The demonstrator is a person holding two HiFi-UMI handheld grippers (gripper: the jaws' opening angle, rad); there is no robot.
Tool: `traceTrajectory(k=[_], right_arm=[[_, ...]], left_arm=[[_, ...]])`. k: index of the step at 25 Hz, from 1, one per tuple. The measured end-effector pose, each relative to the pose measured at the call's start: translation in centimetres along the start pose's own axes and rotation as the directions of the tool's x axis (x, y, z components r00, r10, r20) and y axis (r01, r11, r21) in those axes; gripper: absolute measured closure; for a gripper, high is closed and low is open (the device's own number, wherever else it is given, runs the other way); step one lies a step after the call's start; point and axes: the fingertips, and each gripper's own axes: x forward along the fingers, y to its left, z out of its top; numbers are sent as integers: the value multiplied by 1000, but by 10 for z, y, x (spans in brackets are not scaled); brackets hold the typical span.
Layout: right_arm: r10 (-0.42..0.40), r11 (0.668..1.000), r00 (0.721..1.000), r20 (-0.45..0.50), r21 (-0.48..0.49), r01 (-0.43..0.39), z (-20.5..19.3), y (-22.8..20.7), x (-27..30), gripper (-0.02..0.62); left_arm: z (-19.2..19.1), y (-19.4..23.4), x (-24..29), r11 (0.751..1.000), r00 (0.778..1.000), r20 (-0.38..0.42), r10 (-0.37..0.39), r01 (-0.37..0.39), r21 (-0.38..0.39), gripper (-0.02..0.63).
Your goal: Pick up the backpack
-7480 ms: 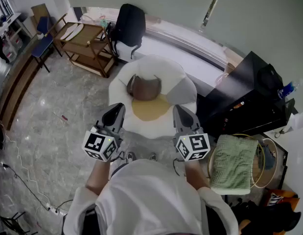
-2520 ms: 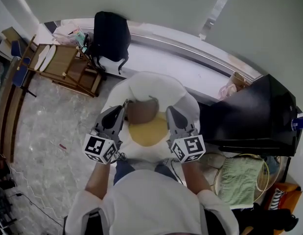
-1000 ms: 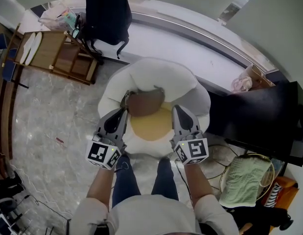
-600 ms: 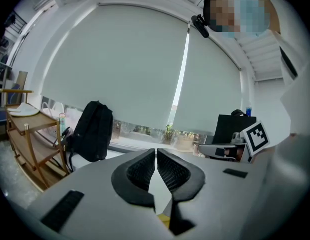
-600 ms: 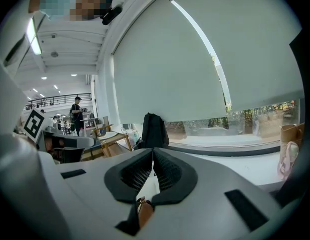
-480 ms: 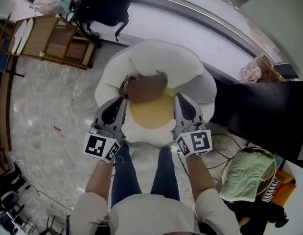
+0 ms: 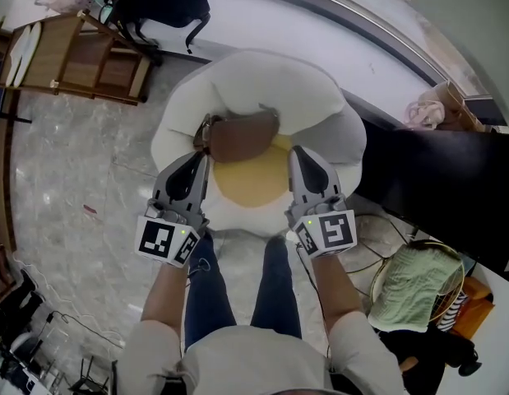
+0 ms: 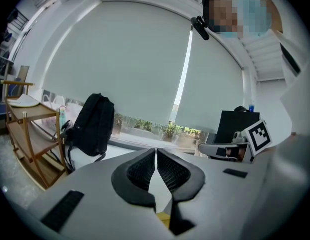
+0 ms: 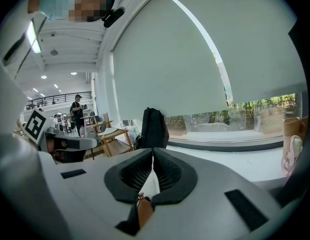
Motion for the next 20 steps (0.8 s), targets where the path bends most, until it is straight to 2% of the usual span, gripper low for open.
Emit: traceTrajectory(k=[20], right_arm=[[22, 1000, 999, -36, 2, -22, -66, -15, 38, 566]], left_arm=[[-70, 35, 25, 1000, 998, -48, 30, -30, 2, 563]])
